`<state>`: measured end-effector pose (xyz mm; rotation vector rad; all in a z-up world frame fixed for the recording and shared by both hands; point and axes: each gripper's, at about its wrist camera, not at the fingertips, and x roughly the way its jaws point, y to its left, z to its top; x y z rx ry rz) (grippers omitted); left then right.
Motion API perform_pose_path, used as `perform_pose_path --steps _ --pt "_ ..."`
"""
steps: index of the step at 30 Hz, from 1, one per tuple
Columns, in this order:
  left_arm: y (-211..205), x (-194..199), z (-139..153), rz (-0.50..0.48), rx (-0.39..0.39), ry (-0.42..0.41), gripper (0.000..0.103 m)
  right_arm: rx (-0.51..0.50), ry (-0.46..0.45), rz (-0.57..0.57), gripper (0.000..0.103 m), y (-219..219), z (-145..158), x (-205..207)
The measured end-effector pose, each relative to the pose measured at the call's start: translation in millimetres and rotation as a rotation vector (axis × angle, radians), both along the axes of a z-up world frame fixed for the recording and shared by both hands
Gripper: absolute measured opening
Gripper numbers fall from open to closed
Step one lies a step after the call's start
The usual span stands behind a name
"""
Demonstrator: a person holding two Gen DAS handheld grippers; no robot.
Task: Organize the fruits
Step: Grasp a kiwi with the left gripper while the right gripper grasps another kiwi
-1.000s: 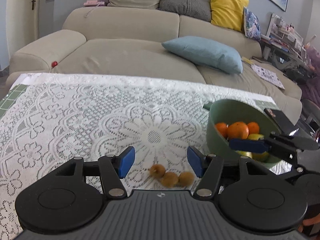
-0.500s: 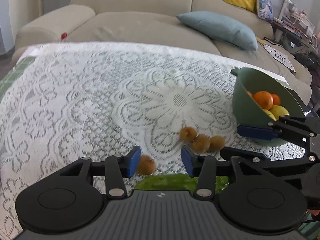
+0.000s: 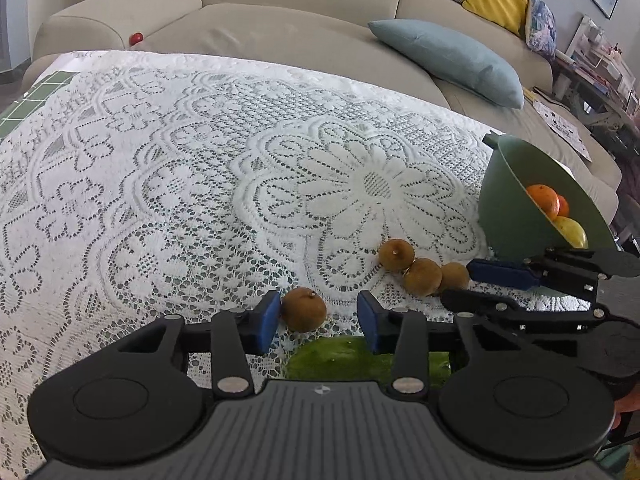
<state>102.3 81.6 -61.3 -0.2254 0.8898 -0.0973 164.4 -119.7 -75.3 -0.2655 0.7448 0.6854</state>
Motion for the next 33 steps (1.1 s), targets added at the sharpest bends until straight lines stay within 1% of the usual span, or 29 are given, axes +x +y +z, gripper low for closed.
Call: perform_pose_path --steps 3,8,11,13,15,16,18,21,24,28,33 --pt "-1 0 -3 -0.008 -0.002 0.001 0.046 -0.012 -0.014 0.003 0.031 2 -1 -1" --pt "-5 -3 -3 -0.022 0.022 -0.029 0.042 -0.052 -0.040 0.005 0.031 8 -5 -2" --pt "-7 -5 -2 -0.029 0.031 -0.042 0.037 -0.067 -0.046 0.003 0.031 11 -7 0" --pt "-7 -5 -2 -0.028 0.023 -0.044 0.035 -0.065 -0.041 0.003 0.030 10 -7 1" --pt "-7 -5 -2 -0.029 0.009 -0.044 0.028 -0.065 -0.039 0.003 0.030 10 -7 1" --pt "-7 -5 -2 -0.027 0.008 -0.044 0.028 -0.065 -0.039 0.003 0.030 10 -7 1" --pt "-7 -5 -2 -0.023 0.004 -0.044 0.028 -0.080 -0.048 -0.004 0.023 10 -7 1" --pt "-3 -4 -2 -0.006 -0.021 -0.041 0.028 -0.081 -0.047 0.003 0.023 10 -7 1" --pt "6 -4 -2 0.033 -0.066 -0.040 0.027 -0.081 -0.049 0.007 0.023 10 -6 0" --pt "16 -4 2 0.066 -0.134 -0.063 0.027 -0.069 -0.057 0.015 0.023 6 -1 -2" --pt "17 -5 11 0.079 -0.157 -0.085 0.027 -0.044 -0.077 0.024 0.023 1 10 -6"
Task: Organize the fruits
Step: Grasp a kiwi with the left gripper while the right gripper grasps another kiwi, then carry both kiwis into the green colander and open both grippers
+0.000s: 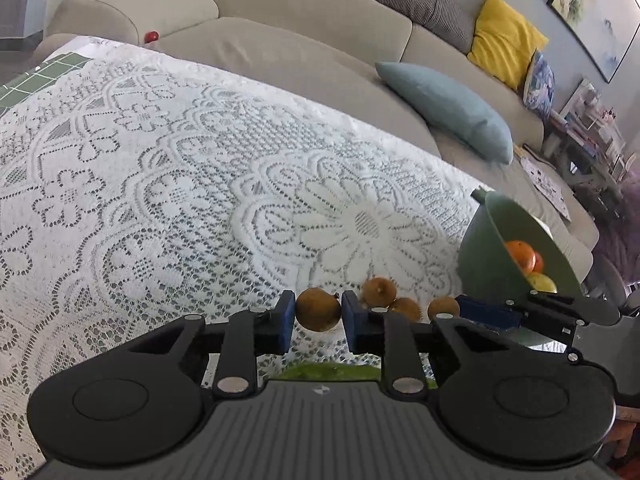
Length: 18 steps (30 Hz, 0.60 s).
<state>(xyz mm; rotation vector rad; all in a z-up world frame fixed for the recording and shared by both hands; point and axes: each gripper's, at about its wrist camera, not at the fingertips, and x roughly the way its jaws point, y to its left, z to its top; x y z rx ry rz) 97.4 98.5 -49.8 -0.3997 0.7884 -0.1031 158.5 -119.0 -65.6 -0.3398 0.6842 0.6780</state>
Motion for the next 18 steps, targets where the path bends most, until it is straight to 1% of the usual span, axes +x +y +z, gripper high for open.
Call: perform_pose_path --steps 4,8,14,18 --pt "-4 0 10 0.002 -0.005 -0.018 0.027 0.030 -0.011 0.008 0.023 -6 11 -3" --pt "-14 -1 23 0.001 -0.003 -0.042 0.027 0.058 -0.043 -0.002 0.023 -14 23 -5" --pt "-36 4 40 -0.010 -0.001 -0.079 0.027 0.103 -0.074 -0.034 0.023 -32 40 -3" --pt "-56 9 49 -0.033 -0.003 -0.100 0.027 0.135 -0.098 -0.077 0.023 -49 51 3"
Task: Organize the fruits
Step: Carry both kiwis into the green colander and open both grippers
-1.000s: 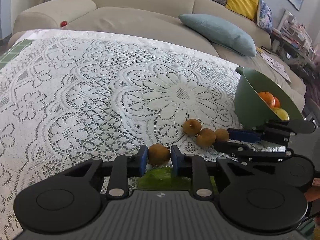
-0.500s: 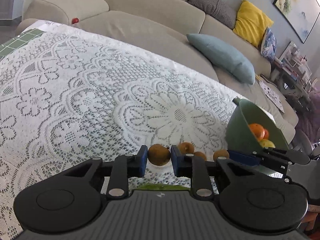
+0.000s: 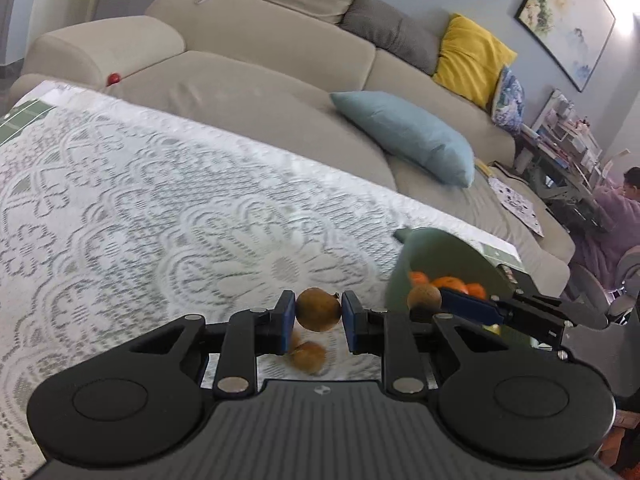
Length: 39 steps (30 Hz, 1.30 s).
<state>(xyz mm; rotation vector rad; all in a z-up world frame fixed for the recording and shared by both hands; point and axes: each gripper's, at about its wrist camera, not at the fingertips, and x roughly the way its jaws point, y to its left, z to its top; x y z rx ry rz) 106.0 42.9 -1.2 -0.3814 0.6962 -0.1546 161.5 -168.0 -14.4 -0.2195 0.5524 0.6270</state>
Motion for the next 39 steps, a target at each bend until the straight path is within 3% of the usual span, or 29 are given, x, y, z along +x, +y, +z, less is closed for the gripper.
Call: perform_pose_path --steps 13,24,34,39 --pt "-70 35 13 -0.137 -0.003 -0.044 0.027 0.068 0.044 -0.196 0.023 -65 10 38" --pt "-105 74 -11 -0.204 0.045 0.045 0.027 -0.003 0.089 -0.199 0.023 -75 -4 48" --pt "-117 83 -18 -0.197 0.147 0.090 0.027 -0.042 0.084 -0.208 0.023 -74 -7 50" --pt "-116 83 -18 -0.199 0.142 0.093 0.027 -0.043 0.081 -0.207 0.023 -73 -7 50"
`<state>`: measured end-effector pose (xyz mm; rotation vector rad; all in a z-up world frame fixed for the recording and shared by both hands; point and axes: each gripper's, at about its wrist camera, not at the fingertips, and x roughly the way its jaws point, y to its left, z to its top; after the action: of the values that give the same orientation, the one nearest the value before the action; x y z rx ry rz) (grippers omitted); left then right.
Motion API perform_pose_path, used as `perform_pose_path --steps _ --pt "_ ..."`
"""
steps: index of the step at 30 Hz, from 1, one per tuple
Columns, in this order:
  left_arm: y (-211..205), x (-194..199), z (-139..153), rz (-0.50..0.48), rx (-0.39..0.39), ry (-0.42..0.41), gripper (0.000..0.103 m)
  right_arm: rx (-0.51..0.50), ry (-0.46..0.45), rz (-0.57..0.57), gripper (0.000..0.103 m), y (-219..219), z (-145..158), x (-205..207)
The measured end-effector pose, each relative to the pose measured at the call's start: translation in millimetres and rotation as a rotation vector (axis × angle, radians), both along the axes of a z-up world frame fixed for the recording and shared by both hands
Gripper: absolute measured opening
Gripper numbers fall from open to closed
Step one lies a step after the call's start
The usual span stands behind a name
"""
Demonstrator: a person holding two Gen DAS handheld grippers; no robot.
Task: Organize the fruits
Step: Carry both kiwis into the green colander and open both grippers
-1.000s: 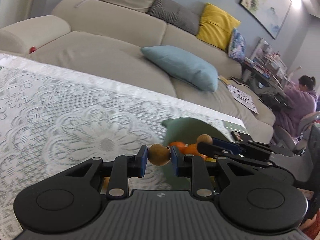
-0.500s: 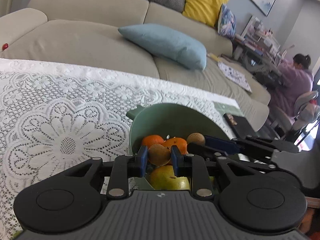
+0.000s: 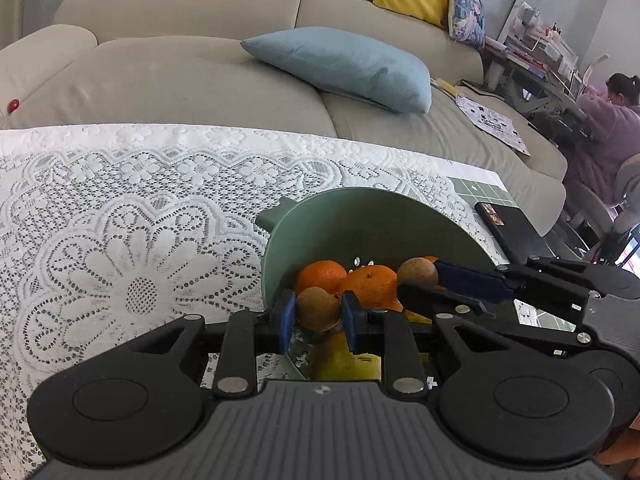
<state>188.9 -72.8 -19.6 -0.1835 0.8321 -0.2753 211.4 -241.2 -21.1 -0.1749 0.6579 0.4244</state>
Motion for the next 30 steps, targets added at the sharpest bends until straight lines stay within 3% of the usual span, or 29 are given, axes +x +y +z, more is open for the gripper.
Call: perform_pose_path --steps 7,11,18,30 --pt "6 -2 0 0.001 -0.042 -0.006 0.029 -0.002 -0.002 -0.003 0.023 1 0 0" --pt "13 -6 4 0.010 -0.094 -0.018 0.039 -0.009 -0.008 0.001 0.023 3 -1 -1" --pt "17 -12 14 0.022 -0.107 -0.053 0.039 0.011 -0.026 0.014 0.023 5 1 -6" --pt "45 -32 16 0.118 -0.016 -0.080 0.040 0.058 0.012 0.107 0.023 29 -6 -6"
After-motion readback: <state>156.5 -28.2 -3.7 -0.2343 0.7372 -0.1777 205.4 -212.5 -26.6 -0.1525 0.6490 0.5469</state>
